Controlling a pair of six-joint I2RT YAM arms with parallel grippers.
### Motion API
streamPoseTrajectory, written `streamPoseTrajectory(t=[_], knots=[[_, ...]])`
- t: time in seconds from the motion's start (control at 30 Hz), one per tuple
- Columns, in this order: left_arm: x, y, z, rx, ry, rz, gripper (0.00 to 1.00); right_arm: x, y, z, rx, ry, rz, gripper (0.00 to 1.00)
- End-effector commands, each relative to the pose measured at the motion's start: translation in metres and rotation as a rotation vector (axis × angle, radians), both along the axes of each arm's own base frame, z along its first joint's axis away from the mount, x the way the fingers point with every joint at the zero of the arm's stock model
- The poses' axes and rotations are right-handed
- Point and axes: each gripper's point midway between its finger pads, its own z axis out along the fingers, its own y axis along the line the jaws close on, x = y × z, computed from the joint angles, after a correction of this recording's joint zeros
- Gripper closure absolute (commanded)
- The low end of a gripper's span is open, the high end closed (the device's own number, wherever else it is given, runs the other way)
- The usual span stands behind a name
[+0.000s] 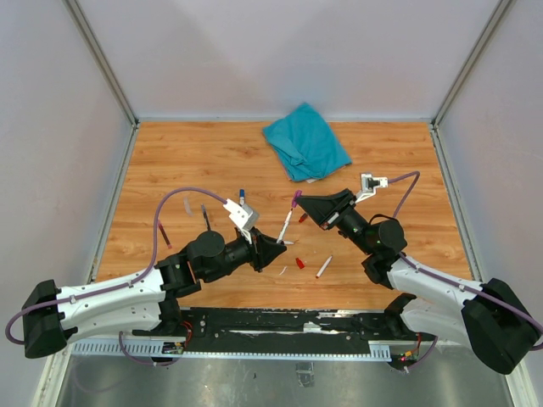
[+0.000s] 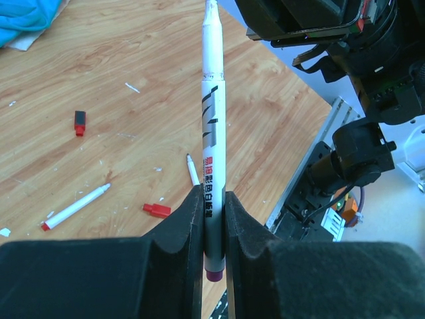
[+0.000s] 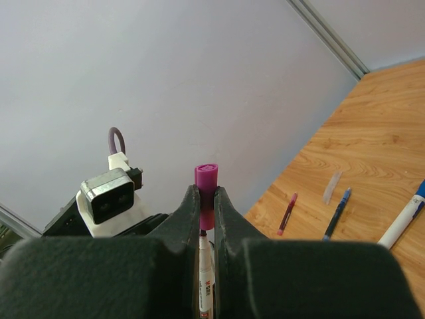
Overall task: Insert the pens into the pen caps
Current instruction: Insert the pen cap onto the pen.
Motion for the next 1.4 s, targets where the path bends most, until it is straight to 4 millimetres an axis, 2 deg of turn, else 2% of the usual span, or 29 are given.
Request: streamPoseTrajectory(t=[0.0,0.17,0.83,1.17,1.37], knots=[[0.0,-0.004,0.017,-0.039,-0.039,-0.006,1.0,0.003,-0.006,0.027,0.053,-0.068,-0.035,0.99],[0.001,-0.003,0.018,-0.039,-0.04,-0.003,0.99,0.003,-0.006,0.028,0.056,-0.074,-0.03,0.99],[0.002,-0.003,0.019,-0.039,-0.043,0.005,0.99,-0.012,0.001,0.004,0.019,-0.044,0.057,0.99],[0.002,-0.004,0.017,-0.035,-0.039,0.005,1.0,-0.017,0.0,0.005,0.026,-0.057,0.074,0.99],[0.003,-0.005,0.018,-0.037,-0.039,0.006,1.0,-0.021,0.003,0.0,0.009,-0.056,0.097,0.99]])
